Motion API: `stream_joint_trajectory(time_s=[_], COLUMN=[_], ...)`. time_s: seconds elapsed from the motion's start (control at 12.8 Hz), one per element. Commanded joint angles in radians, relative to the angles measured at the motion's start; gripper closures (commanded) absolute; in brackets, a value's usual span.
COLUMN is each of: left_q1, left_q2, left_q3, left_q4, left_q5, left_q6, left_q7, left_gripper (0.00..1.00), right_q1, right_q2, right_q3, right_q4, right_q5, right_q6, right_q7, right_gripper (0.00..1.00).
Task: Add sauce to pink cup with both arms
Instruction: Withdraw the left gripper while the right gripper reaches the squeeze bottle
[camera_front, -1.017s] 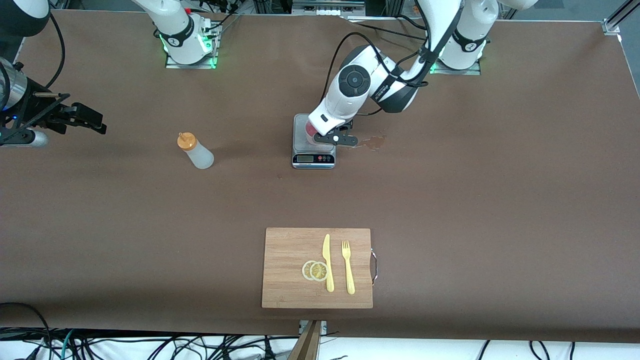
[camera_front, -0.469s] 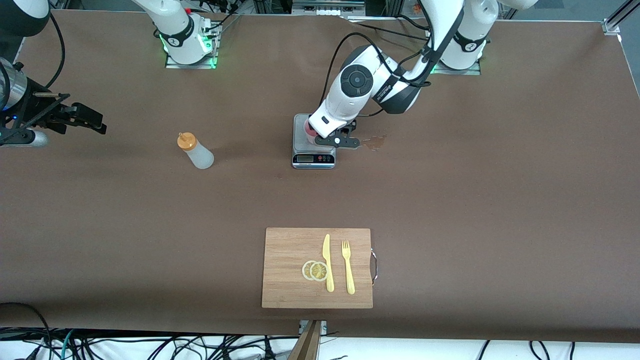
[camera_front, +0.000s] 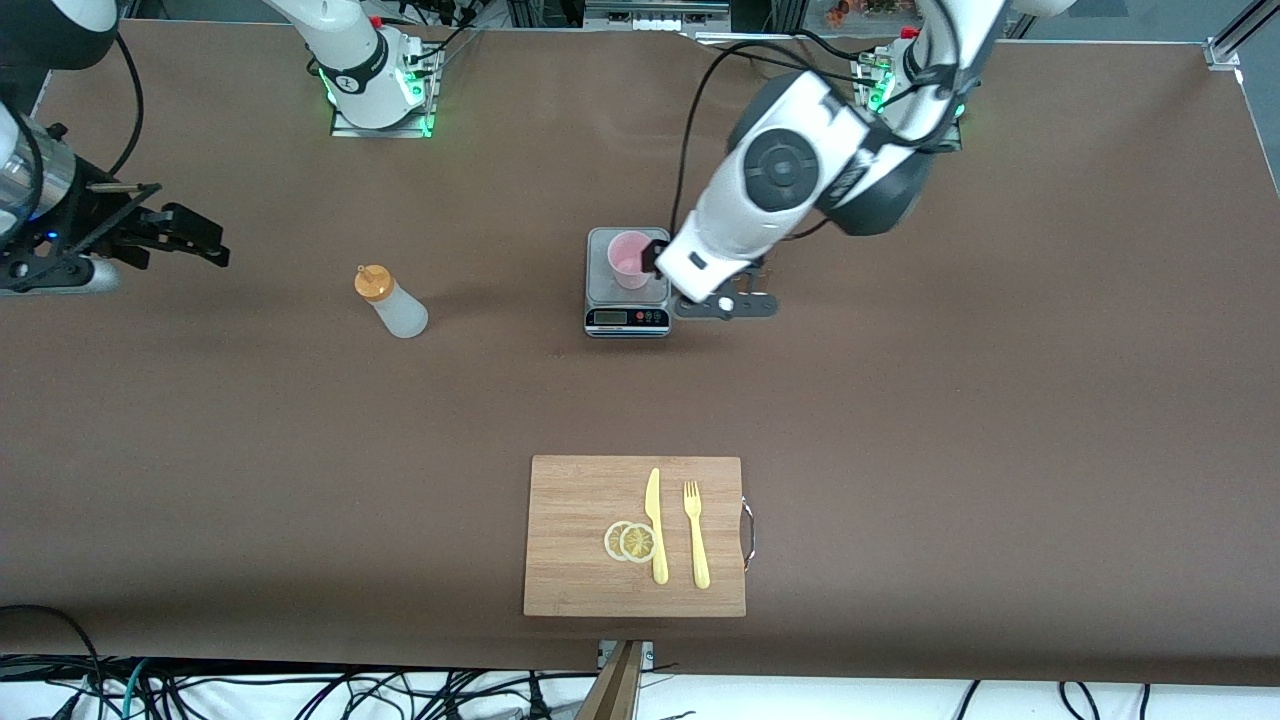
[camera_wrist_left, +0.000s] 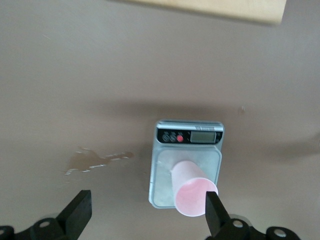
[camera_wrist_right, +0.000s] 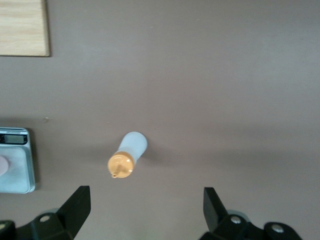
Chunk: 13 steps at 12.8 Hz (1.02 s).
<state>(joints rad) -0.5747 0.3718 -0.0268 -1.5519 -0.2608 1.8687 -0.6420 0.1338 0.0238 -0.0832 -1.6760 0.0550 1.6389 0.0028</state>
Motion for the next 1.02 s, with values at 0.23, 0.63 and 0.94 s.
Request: stream_joint_trajectory(time_s=[0.23, 0.63, 0.94], left_q1=[0.162, 0.427, 0.587], left_q2=[-0.109, -0.192, -0.209], left_q3=[0.073, 0.071, 0.044], left_q4=[0.023, 0.033, 0.041], left_q5=[0.207, 0.221, 0.218], left_q6=[-0.132, -0.181, -0.241], left_q7=[0.298, 0.517, 0.694], left_gripper=[0.0, 0.0, 0.0], right_q1=[-0.005, -0.016, -0.081], right_q2=[0.019, 0.103, 0.198], right_q3=[-0.06, -0.24, -0.268], right_q4=[0.009, -0.016, -0.053], right_q5=[0.165, 0.339, 0.477], right_q6=[-0.102, -0.134, -0.142], right_q7=[-0.313, -0.913, -1.326], right_gripper=[0.0, 0.0, 0.0])
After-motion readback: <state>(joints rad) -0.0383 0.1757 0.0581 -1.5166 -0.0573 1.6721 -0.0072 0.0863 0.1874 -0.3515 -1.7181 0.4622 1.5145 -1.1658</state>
